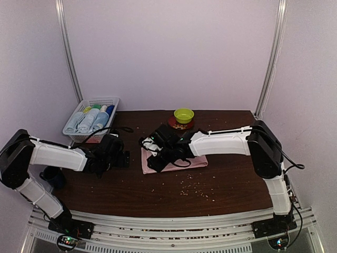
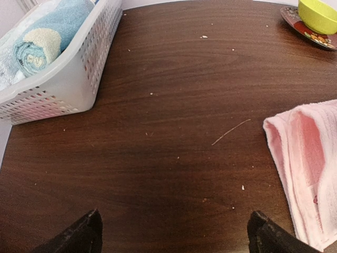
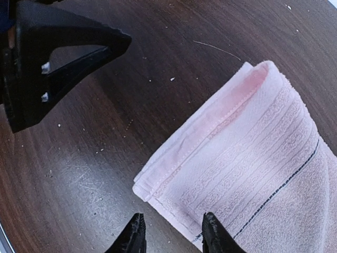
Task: Roll the towels
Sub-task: Fold the towel at the center of the board, then adjust the towel at the center of the board.
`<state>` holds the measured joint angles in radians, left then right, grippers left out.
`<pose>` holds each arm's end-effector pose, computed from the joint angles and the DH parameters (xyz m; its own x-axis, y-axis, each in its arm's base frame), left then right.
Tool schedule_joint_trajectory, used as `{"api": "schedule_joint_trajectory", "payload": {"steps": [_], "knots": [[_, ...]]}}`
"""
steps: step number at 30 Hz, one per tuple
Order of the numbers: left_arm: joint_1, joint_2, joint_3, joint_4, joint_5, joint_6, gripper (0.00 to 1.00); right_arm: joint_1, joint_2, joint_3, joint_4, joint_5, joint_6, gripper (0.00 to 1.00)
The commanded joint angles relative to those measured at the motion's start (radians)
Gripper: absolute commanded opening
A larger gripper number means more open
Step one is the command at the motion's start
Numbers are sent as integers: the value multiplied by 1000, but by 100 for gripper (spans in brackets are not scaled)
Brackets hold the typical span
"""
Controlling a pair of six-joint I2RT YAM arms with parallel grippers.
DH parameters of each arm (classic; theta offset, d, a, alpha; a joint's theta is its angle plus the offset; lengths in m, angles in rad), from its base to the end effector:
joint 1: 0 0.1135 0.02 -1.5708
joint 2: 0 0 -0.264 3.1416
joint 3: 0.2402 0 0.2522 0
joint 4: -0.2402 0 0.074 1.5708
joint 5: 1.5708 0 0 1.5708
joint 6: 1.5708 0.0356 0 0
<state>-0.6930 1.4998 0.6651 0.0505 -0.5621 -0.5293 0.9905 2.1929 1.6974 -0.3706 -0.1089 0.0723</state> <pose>0.2305 -0.1668 0.1620 -0.5954 -0.0609 -0.8011 -0.0583 0.9978 -0.0326 0.2647 0.4108 0.1810 -0.4794 -0.6003 -0.6401 -0.8375 0.5309 0.1294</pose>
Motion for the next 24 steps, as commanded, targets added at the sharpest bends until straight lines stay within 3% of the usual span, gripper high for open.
{"api": "schedule_joint_trajectory", "payload": {"steps": [1,9,24], "knots": [[2,14,19,14,-6,6,98,25,2,15,5,119,-51,38],[3,20,22,14,3,6,98,48,54,55,3,185,-54,37],[1,23,24,16,8,6,98,56,128,103,15,169,-34,39]]}}
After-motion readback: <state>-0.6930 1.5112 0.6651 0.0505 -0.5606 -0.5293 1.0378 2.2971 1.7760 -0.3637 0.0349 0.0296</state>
